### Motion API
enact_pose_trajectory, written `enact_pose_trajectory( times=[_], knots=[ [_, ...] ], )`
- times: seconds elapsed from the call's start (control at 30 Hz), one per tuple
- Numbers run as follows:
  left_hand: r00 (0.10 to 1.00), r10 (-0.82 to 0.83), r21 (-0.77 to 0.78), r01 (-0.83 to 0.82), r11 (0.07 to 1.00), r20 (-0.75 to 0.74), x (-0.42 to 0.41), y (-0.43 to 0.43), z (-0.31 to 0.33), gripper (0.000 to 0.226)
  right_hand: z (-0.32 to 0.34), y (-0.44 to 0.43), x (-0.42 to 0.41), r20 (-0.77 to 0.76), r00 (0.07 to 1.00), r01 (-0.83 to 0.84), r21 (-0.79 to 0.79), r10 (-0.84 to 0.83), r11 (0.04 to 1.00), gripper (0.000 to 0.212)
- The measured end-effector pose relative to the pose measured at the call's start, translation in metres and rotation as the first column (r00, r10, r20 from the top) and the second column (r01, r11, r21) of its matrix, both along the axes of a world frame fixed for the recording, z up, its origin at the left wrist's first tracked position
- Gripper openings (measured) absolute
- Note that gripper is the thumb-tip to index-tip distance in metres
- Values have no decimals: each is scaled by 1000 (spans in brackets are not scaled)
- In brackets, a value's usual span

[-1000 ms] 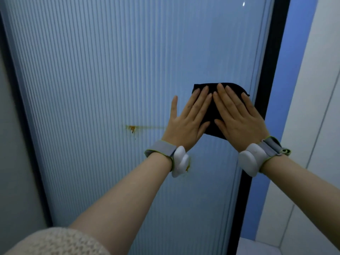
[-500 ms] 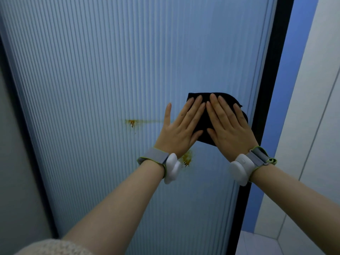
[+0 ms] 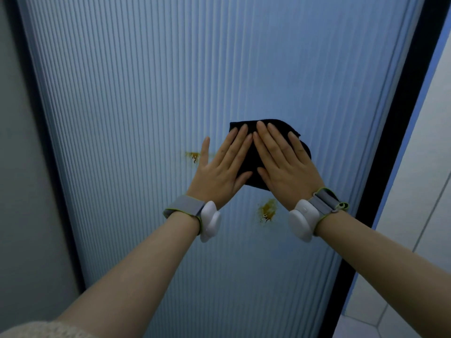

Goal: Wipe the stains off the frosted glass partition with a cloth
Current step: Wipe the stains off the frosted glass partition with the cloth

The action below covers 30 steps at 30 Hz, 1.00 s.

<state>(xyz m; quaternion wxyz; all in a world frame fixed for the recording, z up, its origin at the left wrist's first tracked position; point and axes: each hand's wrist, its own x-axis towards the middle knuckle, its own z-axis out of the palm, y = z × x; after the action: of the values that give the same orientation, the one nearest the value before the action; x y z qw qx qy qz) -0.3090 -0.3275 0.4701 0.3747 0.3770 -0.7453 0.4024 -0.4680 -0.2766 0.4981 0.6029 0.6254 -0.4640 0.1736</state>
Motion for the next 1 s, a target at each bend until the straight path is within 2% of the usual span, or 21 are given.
enact_pose_trajectory(
  times=[0.17, 0.4, 0.67, 0.73, 1.0],
  knots=[
    [998, 42, 46, -40, 998, -48, 29, -13, -7, 61, 0, -18, 29, -61, 998, -20, 3, 21, 1000, 53],
    [989, 16, 137, 4, 991, -147, 69, -29, -18, 64, 2, -39, 71, -137, 991, -7, 8, 8, 1000, 54],
    [974, 61, 246, -5, 969, -217, 112, -48, -24, 64, 14, -56, 115, -237, 970, -36, 97, 58, 995, 56],
    [974, 56, 258, 2, 966, -219, 119, -51, -24, 64, 16, -59, 123, -225, 970, -54, 173, 93, 983, 57],
    [961, 30, 233, 37, 972, -275, 113, -53, -42, 61, -2, -57, 124, -202, 977, -44, 145, 73, 988, 55]
  ],
)
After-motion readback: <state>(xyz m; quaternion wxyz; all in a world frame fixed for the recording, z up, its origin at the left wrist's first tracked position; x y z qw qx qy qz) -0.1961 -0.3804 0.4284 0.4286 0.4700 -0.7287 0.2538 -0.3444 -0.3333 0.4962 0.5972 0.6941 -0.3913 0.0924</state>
